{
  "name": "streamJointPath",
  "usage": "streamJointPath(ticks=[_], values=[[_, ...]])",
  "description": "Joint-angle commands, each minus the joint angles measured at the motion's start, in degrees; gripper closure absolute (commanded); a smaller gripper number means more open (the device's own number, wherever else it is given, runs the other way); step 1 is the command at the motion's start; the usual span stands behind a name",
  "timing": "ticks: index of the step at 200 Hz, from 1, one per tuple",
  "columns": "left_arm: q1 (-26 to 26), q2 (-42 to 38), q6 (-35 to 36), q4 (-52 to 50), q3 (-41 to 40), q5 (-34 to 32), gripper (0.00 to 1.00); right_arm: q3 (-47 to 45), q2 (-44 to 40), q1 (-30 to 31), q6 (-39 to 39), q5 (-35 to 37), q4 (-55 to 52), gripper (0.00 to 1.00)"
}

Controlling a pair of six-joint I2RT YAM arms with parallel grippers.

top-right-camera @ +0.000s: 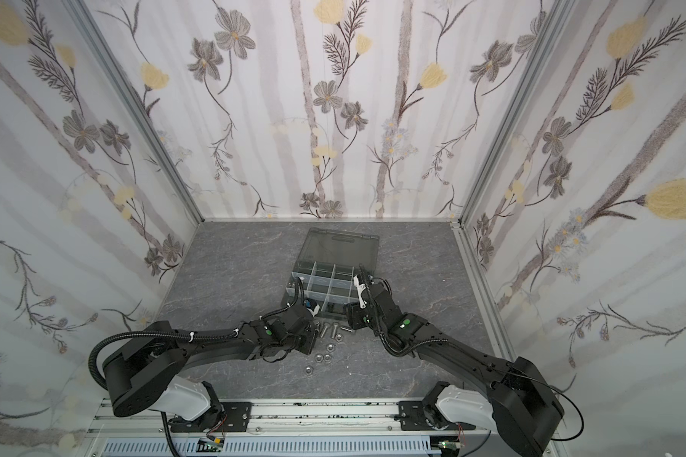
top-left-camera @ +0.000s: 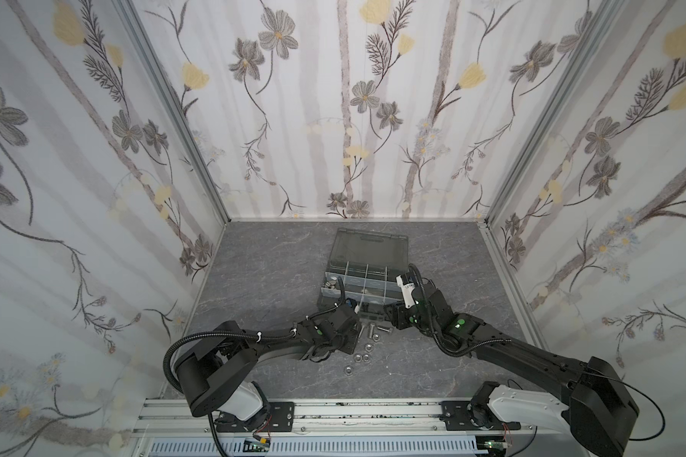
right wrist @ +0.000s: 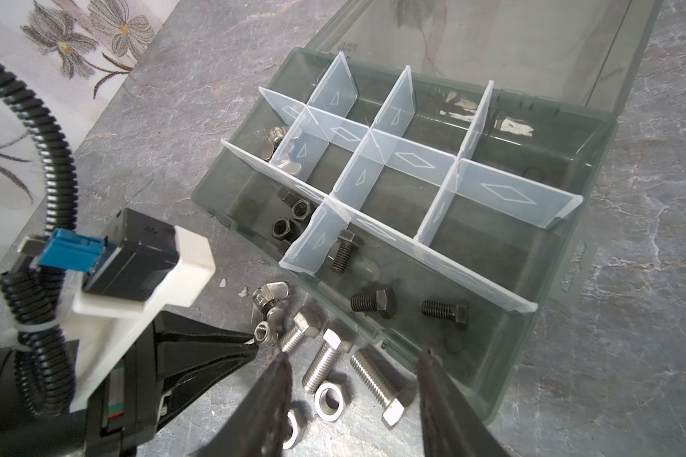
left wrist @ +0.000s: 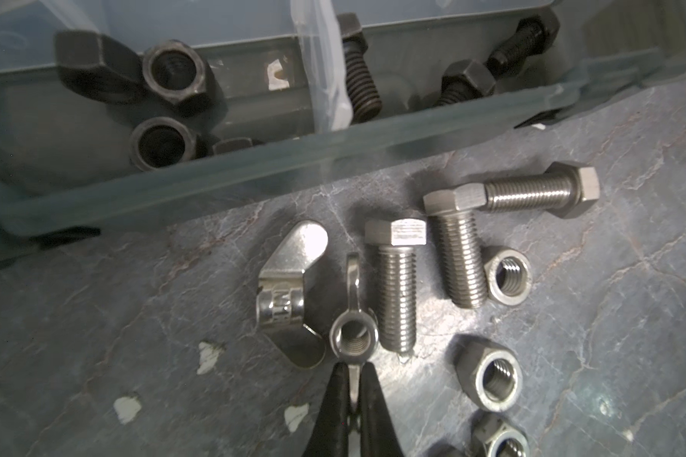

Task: Sort the screws and nuts into containers
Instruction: Pick up the nut at the center of the table, then place the nut into the container.

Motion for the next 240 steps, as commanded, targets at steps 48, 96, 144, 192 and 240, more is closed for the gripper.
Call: streamJointPath(ticks=[48, 96, 144, 192, 240], values=[[0.1, -8.5, -1.9, 0.8, -0.2, -0.3, 1.00, -0.9, -2.1, -0.6, -0.2, 1.6, -0.2, 0.48], [6.5, -14.3, -1.4, 0.8, 3.1, -5.1, 1.00, -0.3, -2.3, -0.7, -0.2, 1.9, -0.5, 0.48], [16.0, -7.9, 1.0, 0.8, 8.4, -2.7, 1.00, -0.1, -2.6, -0.7, 0.2, 1.9, -0.6, 0.48], [20.8, 1.4, 2.4, 0.8, 13.4, 0.2, 1.00, -0.3, -4.1, -0.8, 0.2, 2.7, -1.6, 0.48], [22.5, 8.2, 2.5, 0.8, 17.5, 1.5, 1.00, -1.1, -5.6, -0.8, 0.6, 3.1, -2.0, 0.48]])
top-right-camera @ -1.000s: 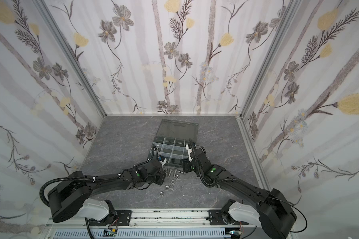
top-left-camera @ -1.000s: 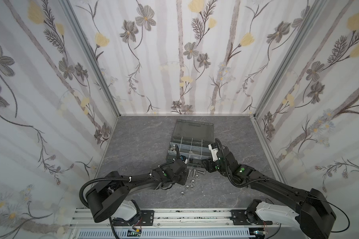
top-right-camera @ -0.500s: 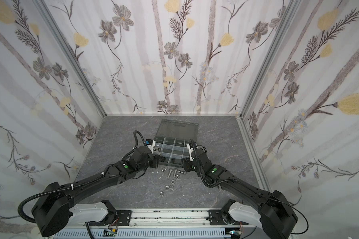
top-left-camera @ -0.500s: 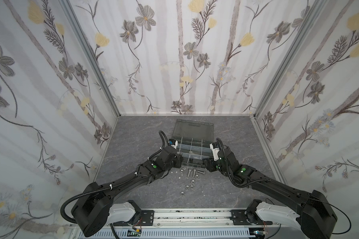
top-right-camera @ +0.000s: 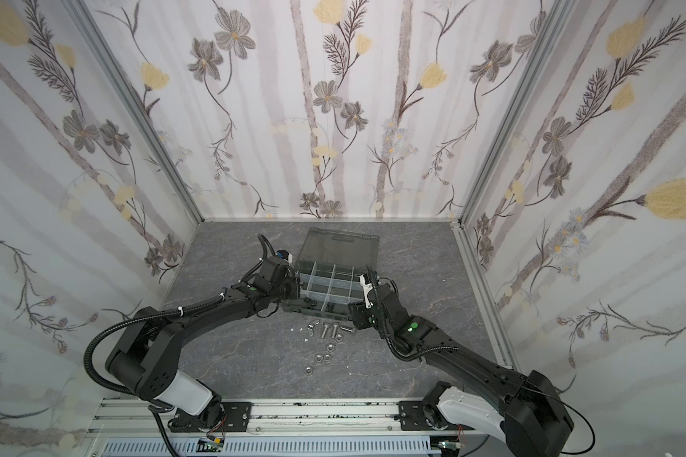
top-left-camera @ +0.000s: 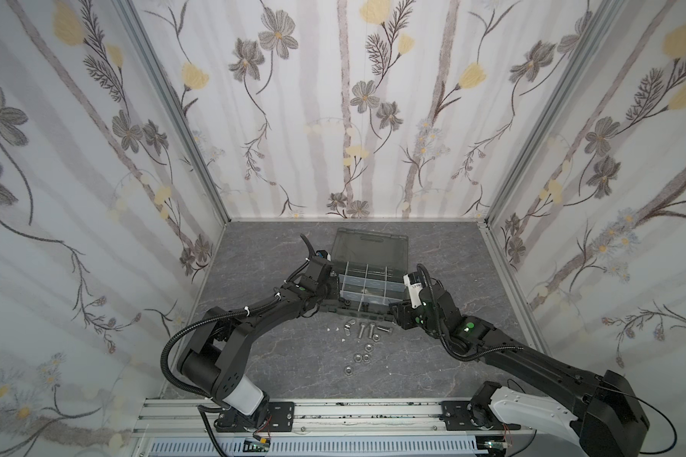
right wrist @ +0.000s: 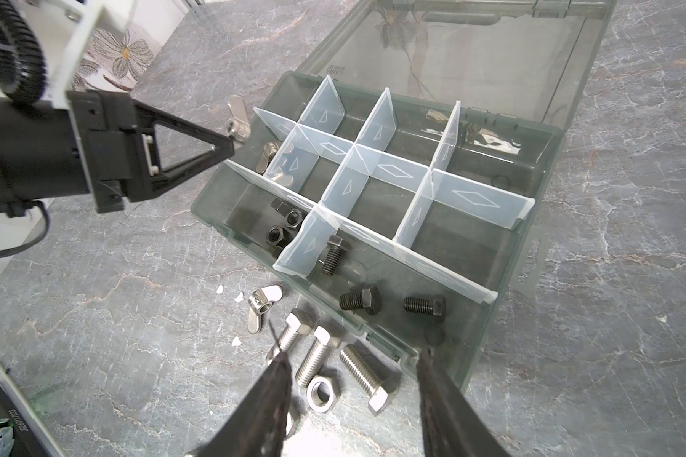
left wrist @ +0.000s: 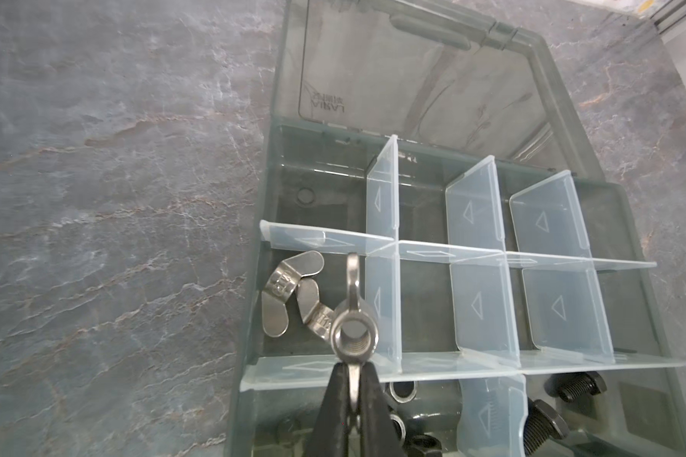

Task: Sort the screws and nuts into containers
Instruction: Place the nut into the container, then pick up the nut at the center of the table.

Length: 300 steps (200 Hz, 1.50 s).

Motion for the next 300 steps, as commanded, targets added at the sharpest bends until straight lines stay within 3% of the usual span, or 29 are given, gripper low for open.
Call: streamJointPath(ticks=[1, 26, 103, 163, 194, 220, 248, 282, 300], values=[[0.5, 2.0, 0.1, 0.7, 1.7, 0.6, 1.00, -0.4, -0.6, 0.1, 0.5, 1.5, 0.6, 0.48], [0.7, 3.8, -0.1, 0.7, 3.1, 1.2, 0.98, -0.7, -1.2, 0.0, 0.7, 1.7, 0.5, 0.48], [0.8, 2.7, -1.5, 0.7, 2.6, -0.2, 0.58, -1.4, -2.4, -0.1, 0.9, 2.0, 0.2, 0.48], [0.8, -5.4, -3.3, 0.7, 0.7, -2.6, 0.32, -3.7, -4.4, -0.2, 1.4, 4.0, 1.9, 0.46], [0.8, -11.9, -3.5, 0.8, -1.6, -5.3, 0.26, -2.9, -3.6, -0.4, 0.9, 3.7, 1.8, 0.46], [0.8, -17.5, -3.9, 0.8, -3.7, -8.0, 0.01, -2.7, -2.9, -0.4, 1.0, 3.4, 2.5, 0.46], [0.8, -23.6, -5.4, 1.1, -6.3, -12.8, 0.00, -3.1, -2.3, -0.4, 1.3, 2.6, 3.6, 0.46], [0.8, -29.9, -12.2, 1.4, -10.7, -20.1, 0.00, -1.0, -1.1, -0.4, 0.6, 2.2, 2.0, 0.46], [1.1, -32.6, -9.1, 2.9, -13.6, -13.9, 0.00, -1.0, -1.3, -0.4, 0.7, 2.4, 2.2, 0.46]])
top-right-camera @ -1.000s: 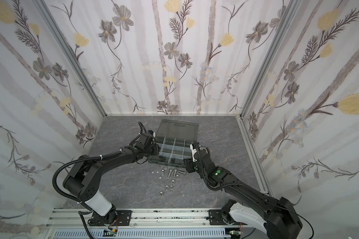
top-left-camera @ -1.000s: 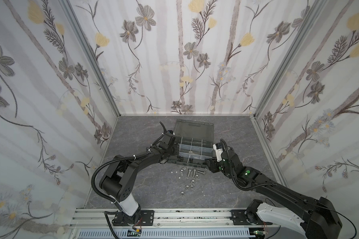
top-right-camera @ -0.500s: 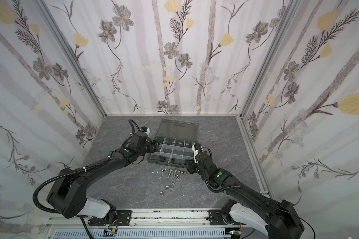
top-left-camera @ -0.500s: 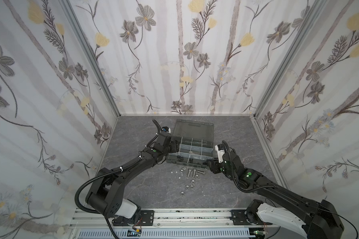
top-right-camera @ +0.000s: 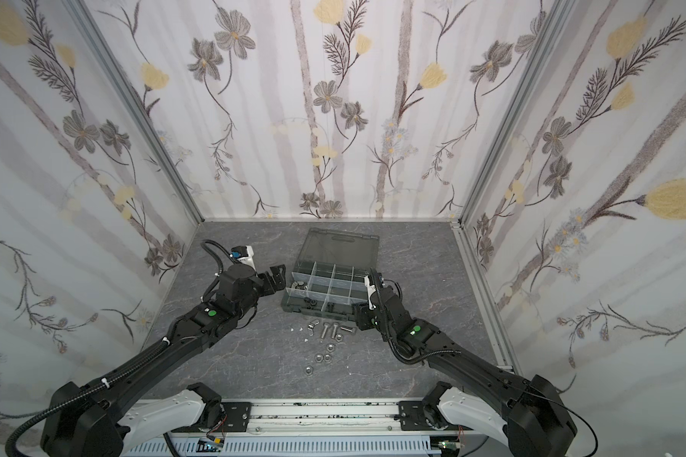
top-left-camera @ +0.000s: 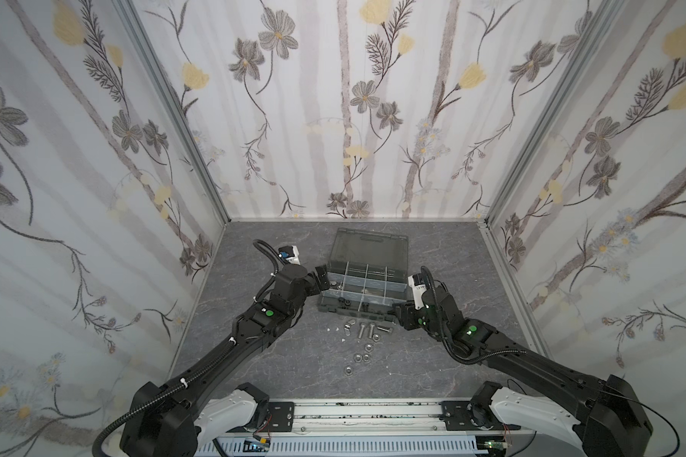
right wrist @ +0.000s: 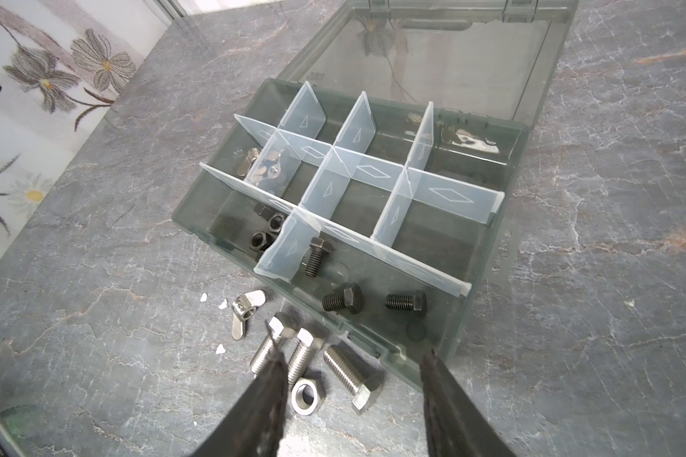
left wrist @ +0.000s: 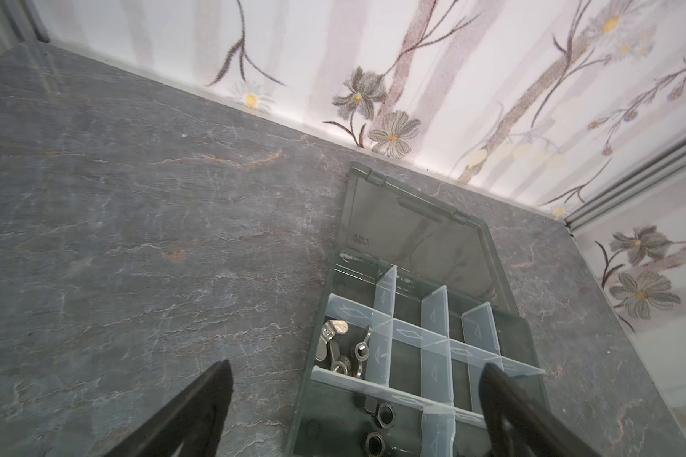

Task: Sort the screws and nuts into containers
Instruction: Pick up the nut at the center of the table.

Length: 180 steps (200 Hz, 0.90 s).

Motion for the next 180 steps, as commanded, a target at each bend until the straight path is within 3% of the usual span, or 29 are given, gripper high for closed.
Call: streamJointPath(ticks=[1, 28, 68, 113, 161, 180], values=[[0.2, -2.6, -0.2, 2.2, -2.6, 1.7, 0.00, 0.4, 0.1, 0.0, -0.1, 0.1, 1.4, 0.46], [0.1, -2.4, -0.2, 2.4, -4.0, 7.4, 0.00, -0.4, -0.3, 0.0, 0.5, 0.0, 2.0, 0.46], [-0.7, -4.1, -2.6, 2.5, -8.4, 10.6, 0.00, -0.5, -0.3, 0.0, 0.5, -0.1, 1.5, 0.46], [-7.4, -5.2, -2.6, 2.5, -13.6, 11.9, 0.00, -0.7, 0.1, 0.0, 0.6, -0.1, 1.7, 0.46], [-16.3, 4.0, -0.9, 2.4, -13.0, 8.9, 0.01, -0.7, 0.6, 0.0, 0.8, -0.2, 1.9, 0.46], [-17.6, 9.1, -0.5, 2.4, -10.8, 8.0, 0.06, -0.7, 0.6, 0.0, 0.8, -0.3, 1.7, 0.46]])
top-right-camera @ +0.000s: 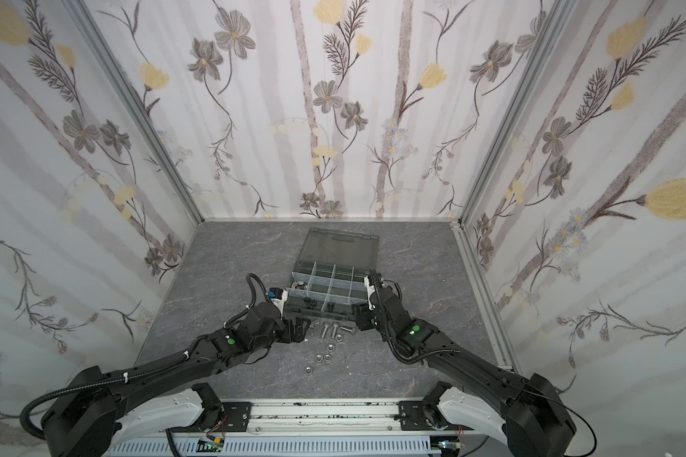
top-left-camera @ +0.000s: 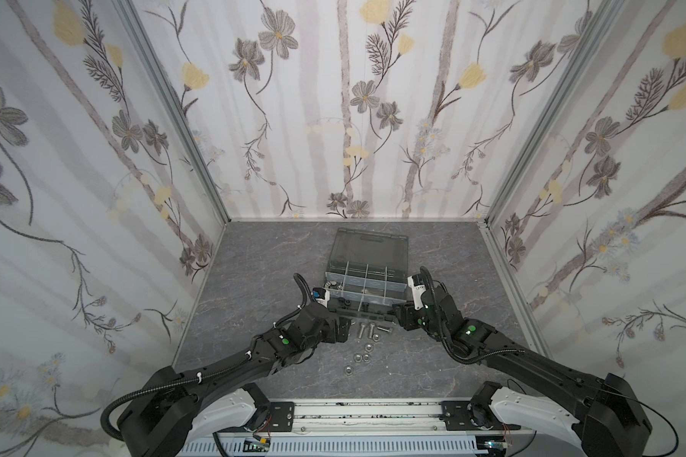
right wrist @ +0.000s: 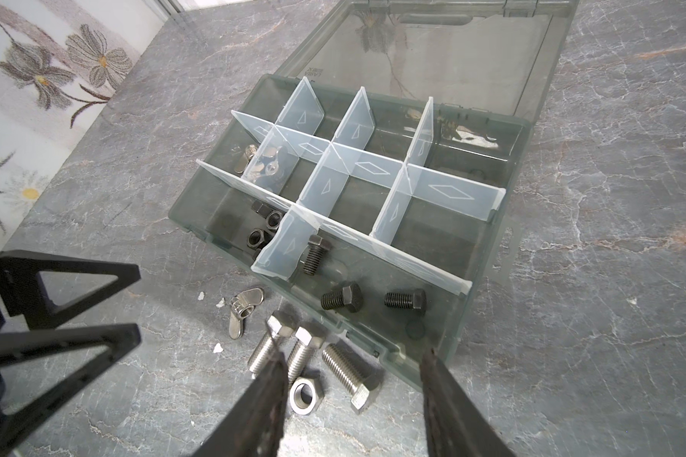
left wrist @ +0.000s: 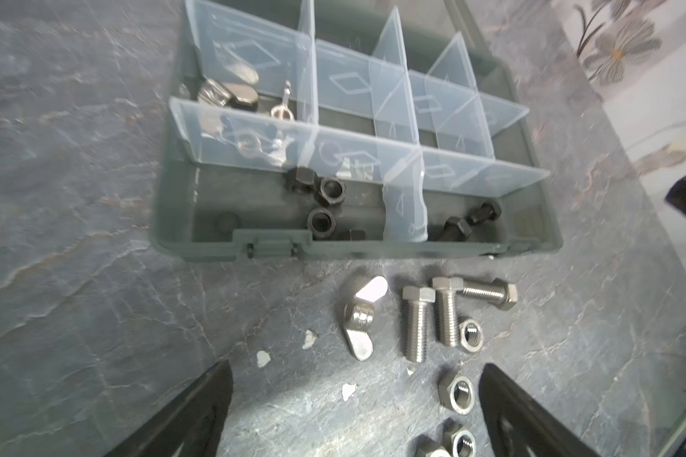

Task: Sort the screws and nuts into containers
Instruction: Pick up the nut at the center of the table.

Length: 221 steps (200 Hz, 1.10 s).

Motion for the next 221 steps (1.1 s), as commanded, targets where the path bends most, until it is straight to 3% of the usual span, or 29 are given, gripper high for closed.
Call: streamJointPath(ticks=[1, 85, 145, 221], values=[[-1.2, 4.6, 1.1, 1.3, 2.3, -2.4, 0.06, 0.0, 0.2, 0.0, 0.7, -0.2, 1.6, 0.46], [-3.1, 20.7, 3.1, 0.9, 9.9, -2.8, 0.33, -1.0, -1.7, 0.1, 1.0, 0.4, 0.7, 0.46], [-3.7, 25.5, 2.8, 0.1, 12.5, -4.8, 0.48, -1.5, -2.3, 0.0, 1.2, 0.8, 0.4, 0.46], [-4.4, 28.4, 2.4, -2.1, 14.0, -6.1, 0.76, -1.8, -2.6, 0.0, 1.2, 0.8, 0.5, 0.46]])
